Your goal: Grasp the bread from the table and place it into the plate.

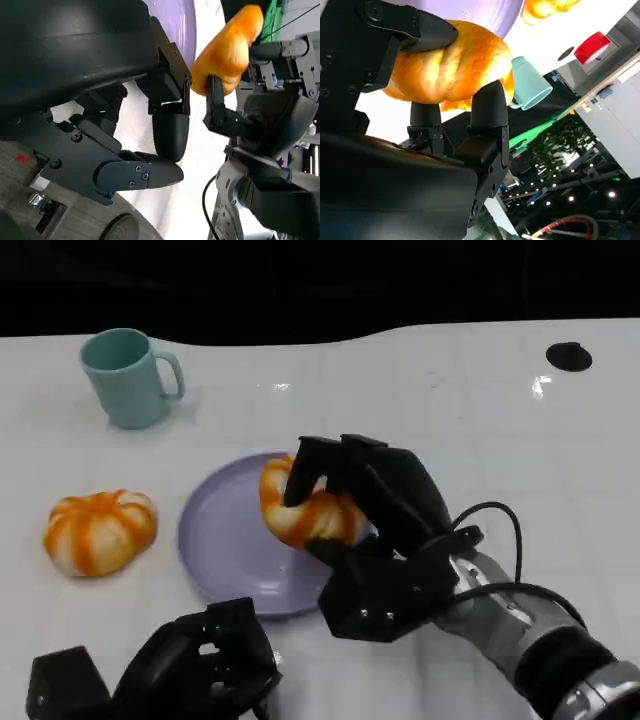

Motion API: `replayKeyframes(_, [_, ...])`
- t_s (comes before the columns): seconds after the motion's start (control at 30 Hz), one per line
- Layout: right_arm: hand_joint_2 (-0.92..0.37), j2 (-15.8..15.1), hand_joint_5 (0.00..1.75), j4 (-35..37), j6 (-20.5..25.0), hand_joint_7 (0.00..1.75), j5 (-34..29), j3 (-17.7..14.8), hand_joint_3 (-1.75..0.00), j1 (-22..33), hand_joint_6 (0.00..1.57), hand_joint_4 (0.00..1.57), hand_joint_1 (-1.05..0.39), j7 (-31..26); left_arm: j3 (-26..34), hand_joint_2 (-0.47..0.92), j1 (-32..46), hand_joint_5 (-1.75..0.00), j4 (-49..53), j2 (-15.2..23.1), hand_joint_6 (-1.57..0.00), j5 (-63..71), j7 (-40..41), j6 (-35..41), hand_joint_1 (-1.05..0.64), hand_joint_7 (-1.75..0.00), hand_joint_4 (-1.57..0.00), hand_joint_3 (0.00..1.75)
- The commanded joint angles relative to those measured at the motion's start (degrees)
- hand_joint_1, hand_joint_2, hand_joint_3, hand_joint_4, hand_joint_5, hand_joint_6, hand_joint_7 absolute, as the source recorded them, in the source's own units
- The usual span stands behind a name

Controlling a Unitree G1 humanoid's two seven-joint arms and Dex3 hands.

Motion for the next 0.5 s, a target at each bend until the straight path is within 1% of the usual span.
replayKeyframes(0.03, [-0.34, 0.53, 1.64, 2.19, 0.07, 1.26, 1.06, -0.43, -1.24, -2.17, 0.75, 0.83, -0.08, -0.12, 0.03, 0.64, 0.03, -1.75, 0.48, 0.83, -0.77, 0.56, -0.03, -1.31, -0.5, -1.4, -0.8, 0.65])
replayKeyframes(0.07, [-0.37, 0.35, 1.59, 2.07, 0.83, 1.13, 0.85, -0.17, -1.16, -2.29, 0.76, 0.8, -0.09, 0.71, -0.02, 0.64, 0.07, -1.75, 0.34, 0.76, -0.77, 0.45, -0.06, -0.97, -0.5, -1.4, -0.8, 0.65])
replayKeyframes(0.1, [-0.42, 0.15, 1.47, 1.88, 1.49, 0.94, 0.6, 0.1, -1.05, -2.35, 0.66, 0.66, -0.15, 1.39, -0.05, 0.62, 0.09, -1.75, 0.24, 0.7, -0.77, 0.33, -0.11, -0.71, -0.5, -1.4, -0.81, 0.68])
replayKeyframes(0.13, [-0.5, -0.11, 1.28, 1.55, 1.99, 0.7, 0.41, 0.34, -0.89, -2.28, 0.61, 0.51, -0.2, 2.2, -0.09, 0.61, 0.09, -1.75, 0.19, 0.7, -0.77, 0.36, -0.06, -0.68, -0.5, -1.4, -0.81, 0.71])
replayKeyframes(0.17, [-0.56, -0.35, 1.07, 1.16, 2.35, 0.54, 0.28, 0.52, -0.78, -2.12, 0.56, 0.39, -0.23, 2.92, -0.1, 0.6, 0.05, -1.75, 0.28, 0.69, -0.78, 0.43, -0.03, -0.89, -0.5, -1.39, -0.81, 0.72])
replayKeyframes(0.2, [-0.61, -0.61, 0.9, 0.68, 2.57, 0.41, 0.24, 0.66, -0.67, -1.89, 0.52, 0.33, -0.26, 3.61, -0.11, 0.6, 0.06, -1.75, 0.29, 0.69, -0.78, 0.47, 0.01, -0.97, -0.5, -1.39, -0.81, 0.72])
replayKeyframes(0.23, [-0.68, -0.95, 0.79, 0.11, 2.82, 0.31, 0.15, 0.85, -0.55, -1.6, 0.49, 0.26, -0.3, 4.31, -0.13, 0.6, 0.07, -1.75, 0.27, 0.71, -0.78, 0.49, 0.04, -0.96, -0.5, -1.39, -0.81, 0.73])
replayKeyframes(0.27, [-0.78, -1.22, 0.72, -0.36, 3.03, 0.21, 0.1, 0.99, -0.37, -1.36, 0.43, 0.15, -0.35, 4.87, -0.15, 0.59, 0.07, -1.75, 0.25, 0.73, -0.78, 0.48, 0.03, -0.88, -0.5, -1.39, -0.82, 0.73])
replayKeyframes(0.3, [-0.84, -1.51, 0.72, -0.86, 3.1, 0.16, 0.1, 1.11, -0.26, -1.1, 0.41, 0.1, -0.38, 5.38, -0.18, 0.59, 0.07, -1.75, 0.24, 0.75, -0.78, 0.49, 0.03, -0.87, -0.5, -1.39, -0.82, 0.73])
replayKeyframes(0.33, [-0.87, -1.87, 0.71, -1.6, 3.26, 0.13, 0.2, 1.2, -0.2, -0.75, 0.38, 0.05, -0.4, 6.22, -0.2, 0.59, 0.03, -1.75, 0.3, 0.77, -0.78, 0.49, -0.01, -0.89, -0.5, -1.39, -0.82, 0.74])
replayKeyframes(0.37, [-0.9, -2.28, 0.63, -2.51, 3.43, 0.08, 0.39, 1.23, -0.14, -0.36, 0.33, 0.02, -0.45, 7.23, -0.23, 0.59, 0.0, -1.75, 0.35, 0.8, -0.77, 0.62, 0.07, -1.0, -0.5, -1.39, -0.82, 0.74])
replayKeyframes(0.43, [-0.92, -2.93, 0.55, -4.15, 3.75, 0.05, 0.71, 1.21, -0.11, 0.37, 0.29, 0.0, -0.49, 8.82, -0.31, 0.59, 0.02, -1.75, 0.22, 0.84, -0.77, 0.9, 0.37, -0.98, -0.5, -1.39, -0.82, 0.75])
replayKeyframes(0.5, [-0.92, -3.53, 0.51, -6.05, 4.23, 0.03, 0.99, 1.09, -0.11, 1.22, 0.26, 0.0, -0.52, 10.3, -0.35, 0.58, 0.01, -1.75, 0.2, 0.88, -0.77, 1.05, 0.49, -1.08, -0.5, -1.39, -0.82, 0.75])
